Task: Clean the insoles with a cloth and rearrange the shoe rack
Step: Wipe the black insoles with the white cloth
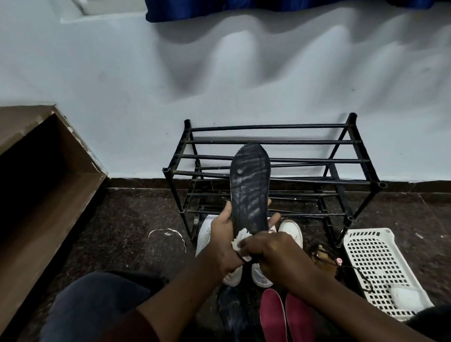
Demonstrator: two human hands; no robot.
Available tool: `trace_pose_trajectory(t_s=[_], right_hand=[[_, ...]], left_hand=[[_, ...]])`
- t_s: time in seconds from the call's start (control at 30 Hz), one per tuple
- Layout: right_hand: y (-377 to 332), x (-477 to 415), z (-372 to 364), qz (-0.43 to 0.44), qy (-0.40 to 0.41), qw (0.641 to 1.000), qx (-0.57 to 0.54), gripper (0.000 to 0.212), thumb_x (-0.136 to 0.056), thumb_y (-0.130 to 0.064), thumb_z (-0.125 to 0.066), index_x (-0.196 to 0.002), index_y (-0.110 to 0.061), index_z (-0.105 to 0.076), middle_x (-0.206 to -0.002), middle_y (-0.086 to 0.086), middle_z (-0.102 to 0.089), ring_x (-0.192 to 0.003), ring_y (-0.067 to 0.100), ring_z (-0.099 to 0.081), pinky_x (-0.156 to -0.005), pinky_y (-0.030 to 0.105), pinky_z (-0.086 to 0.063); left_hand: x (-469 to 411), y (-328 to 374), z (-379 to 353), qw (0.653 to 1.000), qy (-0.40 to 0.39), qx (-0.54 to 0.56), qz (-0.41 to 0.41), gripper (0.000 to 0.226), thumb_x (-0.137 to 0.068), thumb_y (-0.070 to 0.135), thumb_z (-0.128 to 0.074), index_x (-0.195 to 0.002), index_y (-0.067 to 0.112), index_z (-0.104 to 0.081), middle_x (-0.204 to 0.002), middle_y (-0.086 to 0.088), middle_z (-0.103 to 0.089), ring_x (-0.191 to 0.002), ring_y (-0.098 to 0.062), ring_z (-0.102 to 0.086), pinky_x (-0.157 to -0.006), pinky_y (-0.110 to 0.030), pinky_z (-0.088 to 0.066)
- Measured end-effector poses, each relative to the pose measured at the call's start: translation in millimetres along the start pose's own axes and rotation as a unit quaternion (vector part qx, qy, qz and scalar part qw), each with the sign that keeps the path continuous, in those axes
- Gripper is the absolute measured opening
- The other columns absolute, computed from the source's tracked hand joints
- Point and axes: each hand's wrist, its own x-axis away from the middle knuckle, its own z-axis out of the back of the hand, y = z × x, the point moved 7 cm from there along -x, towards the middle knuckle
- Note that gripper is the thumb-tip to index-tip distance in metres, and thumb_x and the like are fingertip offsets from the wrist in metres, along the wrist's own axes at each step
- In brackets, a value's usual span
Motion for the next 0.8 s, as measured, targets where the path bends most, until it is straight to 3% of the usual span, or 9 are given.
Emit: trace_pose_trajectory(t_s=[0.1, 0.17, 0.27, 0.37, 0.47, 0.53, 0.63, 0.73, 0.8], right_hand=[[6.9, -4.8, -0.8, 0.005, -0.015, 0.999, 0.047, 0.021, -0.057, 0.0, -0.062, -0.071, -0.012, -0.072, -0.07, 0.004, -0.07, -0.065, 0.022, -0.067, -0.058, 0.03, -0.056], [18.6, -8.1, 5.0, -0.026, 0.019, 0.998, 0.06, 0.017, -0.063, -0.008, -0.058, -0.072, -0.015, -0.071, -0.069, 0.002, -0.069, -0.061, 0.021, -0.066, -0.05, 0.027, -0.053], [29.8, -10.7, 12.2, -0.064, 0.067, 0.994, 0.054, 0.019, -0.07, -0.013, -0.053, -0.076, -0.017, -0.071, -0.072, 0.003, -0.07, -0.062, 0.023, -0.066, -0.049, 0.032, -0.052], [7.4, -12.5, 8.5, -0.002, 0.071, 0.997, 0.038, 0.017, -0.065, -0.002, -0.052, -0.066, -0.008, -0.068, -0.067, 0.006, -0.068, -0.06, 0.022, -0.065, -0.053, 0.031, -0.049], [-8.0, -11.9, -3.7, 0.06, 0.016, 0.997, 0.034, 0.024, -0.062, -0.001, -0.042, -0.063, -0.006, -0.065, -0.069, 0.006, -0.067, -0.066, 0.023, -0.066, -0.054, 0.031, -0.048], [-5.0, -11.0, -9.3, 0.084, -0.025, 0.996, 0.035, 0.03, -0.062, -0.007, -0.034, -0.062, -0.006, -0.064, -0.071, 0.005, -0.066, -0.068, 0.024, -0.064, -0.052, 0.031, -0.049], [4.2, -12.9, -8.2, 0.071, -0.048, 0.996, 0.037, 0.027, -0.061, -0.008, -0.036, -0.062, -0.006, -0.063, -0.068, 0.006, -0.065, -0.064, 0.025, -0.063, -0.048, 0.031, -0.05], [15.3, -15.4, -3.3, 0.03, -0.022, 0.997, 0.073, 0.016, -0.057, 0.0, -0.06, -0.067, -0.011, -0.066, -0.065, 0.003, -0.064, -0.059, 0.022, -0.061, -0.047, 0.028, -0.046], [26.2, -17.5, 3.8, -0.014, 0.013, 0.996, 0.084, 0.017, -0.065, -0.008, -0.054, -0.073, -0.014, -0.067, -0.064, 0.004, -0.064, -0.057, 0.024, -0.061, -0.047, 0.027, -0.047]], left_hand=[[1.1, -5.6, 1.2, 0.999, 0.007, -0.033, 0.018, 0.061, -0.096, 0.05, -0.034, -0.133, 0.006, -0.052, -0.137, -0.013, -0.051, -0.116, -0.037, -0.055, -0.107, -0.047, -0.037], [3.3, -14.2, 1.3, 0.996, -0.004, -0.068, 0.049, 0.061, -0.096, 0.048, -0.036, -0.139, 0.006, -0.045, -0.13, -0.012, -0.053, -0.118, -0.03, -0.051, -0.111, -0.039, -0.031], [3.8, -17.5, 2.9, 0.996, 0.006, -0.072, 0.058, 0.054, -0.097, 0.047, -0.035, -0.118, 0.005, -0.062, -0.11, -0.012, -0.061, -0.102, -0.027, -0.06, -0.094, -0.036, -0.045], [4.4, -9.5, -1.4, 0.997, -0.004, -0.064, 0.042, 0.06, -0.096, 0.048, -0.035, -0.133, 0.004, -0.051, -0.128, -0.013, -0.053, -0.116, -0.031, -0.051, -0.101, -0.04, -0.042], [1.6, 5.9, -0.1, 1.0, 0.004, 0.002, 0.002, 0.066, -0.096, 0.056, -0.028, -0.136, 0.008, -0.05, -0.137, -0.013, -0.052, -0.11, -0.039, -0.059, -0.089, -0.052, -0.051], [0.5, 11.7, 2.9, 0.999, 0.01, 0.031, -0.01, 0.075, -0.093, 0.064, -0.022, -0.132, 0.009, -0.054, -0.136, -0.012, -0.053, -0.107, -0.039, -0.061, -0.082, -0.051, -0.054], [1.3, 10.3, 4.9, 1.0, 0.014, 0.015, 0.0, 0.085, -0.09, 0.069, -0.02, -0.119, 0.003, -0.064, -0.131, -0.015, -0.057, -0.11, -0.037, -0.06, -0.092, -0.052, -0.049], [3.1, 4.1, 1.0, 0.999, 0.005, -0.036, 0.022, 0.087, -0.088, 0.072, -0.022, -0.131, 0.003, -0.053, -0.125, -0.016, -0.059, -0.113, -0.033, -0.057, -0.099, -0.045, -0.044], [4.6, -2.0, -1.2, 0.997, -0.002, -0.074, 0.038, 0.089, -0.086, 0.074, -0.02, -0.137, 0.006, -0.046, -0.123, -0.015, -0.058, -0.113, -0.03, -0.055, -0.102, -0.042, -0.04]])
